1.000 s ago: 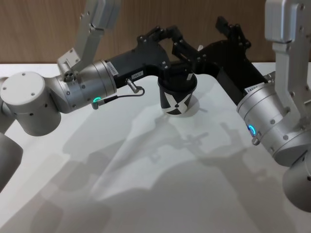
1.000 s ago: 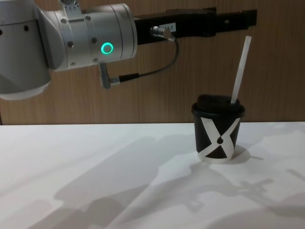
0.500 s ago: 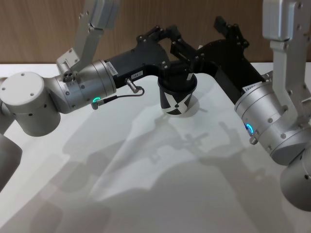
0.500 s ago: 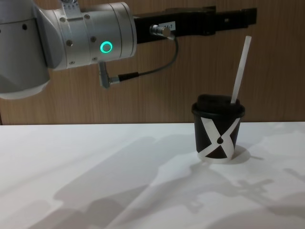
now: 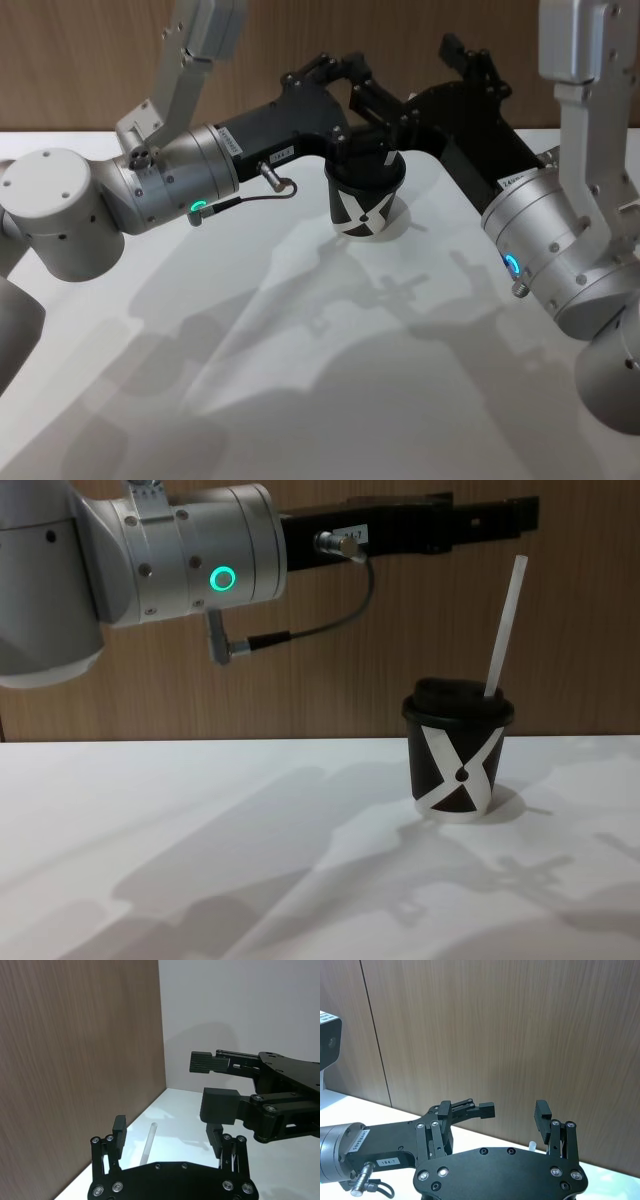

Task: Pick up the straw with one hand, pass it to the other hand, and insert it into the cup.

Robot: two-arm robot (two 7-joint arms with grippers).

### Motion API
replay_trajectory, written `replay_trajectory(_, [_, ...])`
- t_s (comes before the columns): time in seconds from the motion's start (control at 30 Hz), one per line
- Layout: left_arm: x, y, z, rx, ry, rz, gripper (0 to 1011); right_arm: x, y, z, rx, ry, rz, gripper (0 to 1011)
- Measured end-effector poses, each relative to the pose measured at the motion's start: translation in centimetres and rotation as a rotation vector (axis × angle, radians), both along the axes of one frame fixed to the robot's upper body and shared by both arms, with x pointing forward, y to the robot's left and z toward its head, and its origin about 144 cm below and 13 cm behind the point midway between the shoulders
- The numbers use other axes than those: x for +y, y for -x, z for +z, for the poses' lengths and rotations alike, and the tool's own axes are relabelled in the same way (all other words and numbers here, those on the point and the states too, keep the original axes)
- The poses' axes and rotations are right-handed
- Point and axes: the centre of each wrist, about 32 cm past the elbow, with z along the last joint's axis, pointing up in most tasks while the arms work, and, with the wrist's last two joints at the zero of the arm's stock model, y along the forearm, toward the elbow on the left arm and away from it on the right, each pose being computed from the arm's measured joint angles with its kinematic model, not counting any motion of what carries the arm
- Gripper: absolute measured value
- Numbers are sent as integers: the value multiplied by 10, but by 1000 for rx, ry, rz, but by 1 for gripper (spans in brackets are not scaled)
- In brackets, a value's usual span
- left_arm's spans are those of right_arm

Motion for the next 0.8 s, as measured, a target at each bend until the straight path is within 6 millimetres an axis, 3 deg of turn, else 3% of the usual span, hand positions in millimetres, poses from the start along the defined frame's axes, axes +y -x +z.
replay_trajectory(0.8, [0, 0, 0, -1, 0, 0, 1000, 0, 0, 0, 0, -1, 0, 1001])
